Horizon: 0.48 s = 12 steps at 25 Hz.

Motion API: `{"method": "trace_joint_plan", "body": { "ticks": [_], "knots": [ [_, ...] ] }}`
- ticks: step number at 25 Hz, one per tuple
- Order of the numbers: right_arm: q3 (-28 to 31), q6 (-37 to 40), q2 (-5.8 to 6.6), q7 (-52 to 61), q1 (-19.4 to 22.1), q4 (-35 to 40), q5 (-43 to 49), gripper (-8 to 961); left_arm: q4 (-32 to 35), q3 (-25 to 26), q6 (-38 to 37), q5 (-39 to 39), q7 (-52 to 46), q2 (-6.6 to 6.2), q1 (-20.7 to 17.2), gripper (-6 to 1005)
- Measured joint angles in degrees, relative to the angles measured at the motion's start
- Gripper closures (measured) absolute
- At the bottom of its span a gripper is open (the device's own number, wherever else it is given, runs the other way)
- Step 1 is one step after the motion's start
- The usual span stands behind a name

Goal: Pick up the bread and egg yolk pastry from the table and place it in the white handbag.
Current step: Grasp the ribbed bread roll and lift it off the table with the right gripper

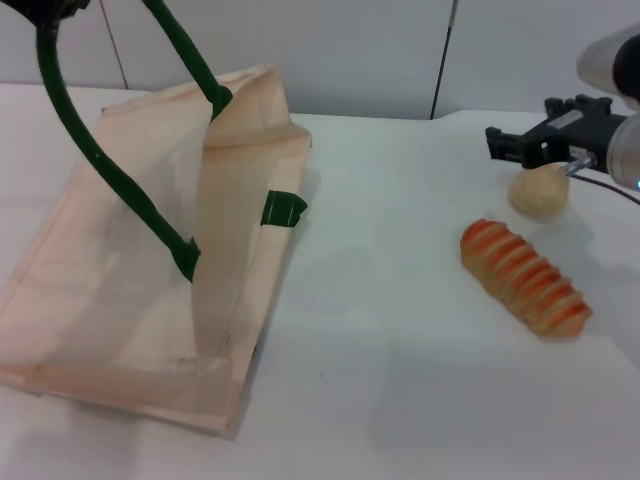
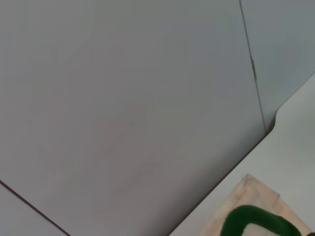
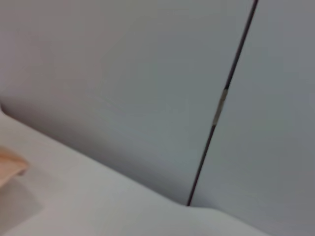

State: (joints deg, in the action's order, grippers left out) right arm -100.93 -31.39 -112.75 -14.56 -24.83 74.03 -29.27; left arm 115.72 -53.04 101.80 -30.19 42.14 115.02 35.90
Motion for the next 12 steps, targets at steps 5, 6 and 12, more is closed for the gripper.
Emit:
{"method": "trace_joint_plan", "body": {
  "ticks": [5,6,12],
  "knots": [
    [4.87,-7.85,-0.15,-11.14,-0.07,1.09,-12.66,122,-0.17,0.97,-0.23,-0.03,0.57,0.04,-0.04,877],
    [6.01,-9.52,-0.15,-13.73,-0.09,1.11,-15.27,122,-0.35,1.12,-0.37,-0.05,0.74,0.07,-0.03,877],
    [8.94,-17.02,-0.51,-18.88,-0.25,1.07,-18.11,213,-0.68,1.26,-0.64,-0.12,0.93,0.12,0.01,877]
  ]
}}
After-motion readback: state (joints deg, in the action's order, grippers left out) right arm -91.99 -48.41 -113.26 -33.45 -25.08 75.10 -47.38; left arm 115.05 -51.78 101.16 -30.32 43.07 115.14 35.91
